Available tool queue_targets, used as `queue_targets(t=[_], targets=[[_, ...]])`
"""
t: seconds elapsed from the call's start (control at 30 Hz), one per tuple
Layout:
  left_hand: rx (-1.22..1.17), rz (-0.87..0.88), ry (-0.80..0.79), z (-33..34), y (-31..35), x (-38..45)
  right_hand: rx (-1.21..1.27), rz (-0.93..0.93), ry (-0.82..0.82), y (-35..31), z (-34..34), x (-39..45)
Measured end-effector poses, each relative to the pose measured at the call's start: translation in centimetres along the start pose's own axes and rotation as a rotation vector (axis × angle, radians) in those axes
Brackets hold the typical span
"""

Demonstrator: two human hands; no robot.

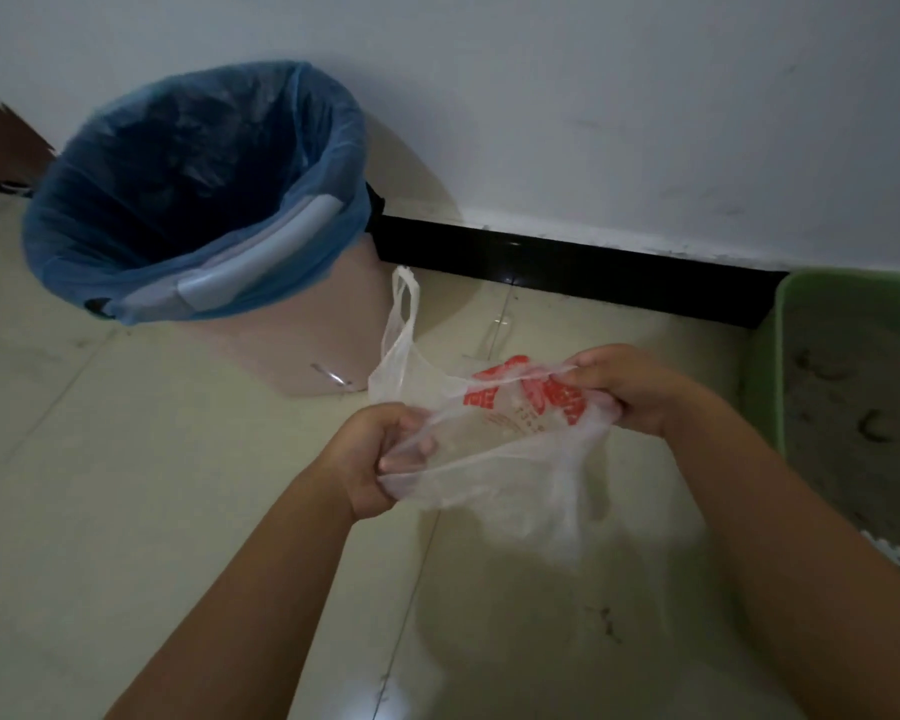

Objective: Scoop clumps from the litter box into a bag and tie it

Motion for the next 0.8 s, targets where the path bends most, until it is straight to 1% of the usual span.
queue_targets(t=[0.07,0.13,0.27,0.33,0.37,0.4,0.47,0.53,0.57,0.6,0.7,0.77,0.8], targets=[[-0.014,-0.041,-0.008,-1.3,-0.6,-0.2,0.136,0.019,-0.088,0.1,0.3,-0.6],[-0.097,-0.029,-0.029,-2.7,-0.7,-0.1,0.233,0.005,-0.140,0.2,0.4,-1.0],[-0.411,0.156,-0.134,-4.2,1.0,-0.2,0.491,-0.103,-0.088,1.0,-1.6,-0.1],[-0.527,0.260,-0.176,-4.1,1.9,-0.5,0.544,-0.161,-0.093,0.4,-1.8,-0.4],[-0.551,0.291,-0.156,-3.9,2.2,-0.7,0.520,-0.177,-0.094,0.0,-1.5,-0.9],[-0.544,0.316,-0.104,-3.5,2.3,-1.1,0.489,-0.207,-0.059,-0.3,-1.7,-1.2],[-0.471,0.331,0.100,-3.5,1.8,-1.2,0.466,-0.268,0.076,-0.4,-2.1,-1.4],[-0.389,0.223,0.297,-3.6,0.2,-1.0,0.367,-0.292,0.176,-0.5,-2.0,-1.6],[-0.366,0.140,0.352,-3.4,-0.6,-0.7,0.319,-0.301,0.220,-0.7,-1.7,-1.8],[-0.345,0.058,0.350,-2.9,-1.4,-0.5,0.287,-0.316,0.248,-0.9,-1.5,-1.9],[-0.220,-0.154,0.173,-0.2,-3.7,0.2,0.180,-0.344,0.273,-1.2,-0.4,-2.6],[-0.080,-0.261,0.066,2.0,-5.4,0.5,0.195,-0.380,0.263,-1.7,0.3,-3.4],[-0.043,-0.289,0.023,3.1,-5.9,0.5,0.223,-0.391,0.262,-2.0,0.5,-3.9]])
Point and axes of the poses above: each hand's wrist, its own x-axis towards the middle knuckle, its own z-axis out of the palm, y = z × x, the point moved 6 cm from there along x, towards the middle knuckle, and after that the axes turned 1 degree about -z, right-handed, at the moved point
